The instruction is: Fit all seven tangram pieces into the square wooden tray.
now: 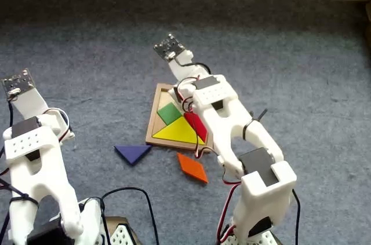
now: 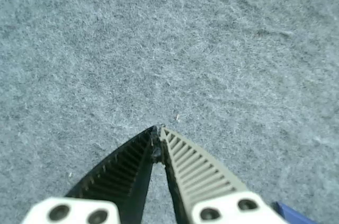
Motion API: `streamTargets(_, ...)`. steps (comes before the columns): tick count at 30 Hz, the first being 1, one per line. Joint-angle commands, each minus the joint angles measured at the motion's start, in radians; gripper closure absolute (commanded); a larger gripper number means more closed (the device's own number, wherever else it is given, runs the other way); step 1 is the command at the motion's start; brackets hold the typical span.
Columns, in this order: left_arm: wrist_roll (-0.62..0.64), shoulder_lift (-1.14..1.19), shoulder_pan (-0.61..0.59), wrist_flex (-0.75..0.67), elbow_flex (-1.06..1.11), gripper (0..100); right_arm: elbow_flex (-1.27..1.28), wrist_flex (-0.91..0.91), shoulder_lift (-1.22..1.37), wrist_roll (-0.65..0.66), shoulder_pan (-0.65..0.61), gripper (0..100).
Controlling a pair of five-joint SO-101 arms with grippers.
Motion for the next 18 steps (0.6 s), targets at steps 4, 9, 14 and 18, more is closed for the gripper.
streamTargets(4,0.003,-0.024,-0.004,-0.015,-0.047,99,0.038,-0.036,-0.013,-0.012,-0.007,98.7)
streamTargets(9,0.003,-0.024,-0.004,-0.015,-0.047,99,0.033,0.048,-0.012,0.015,-0.013,98.7)
streamTargets(14,0.003,-0.024,-0.004,-0.015,-0.047,99,0.033,0.131,-0.012,0.068,-0.031,98.7)
streamTargets(18,0.003,-0.024,-0.004,-0.015,-0.047,99,0.031,0.246,-0.013,0.071,-0.079,98.7)
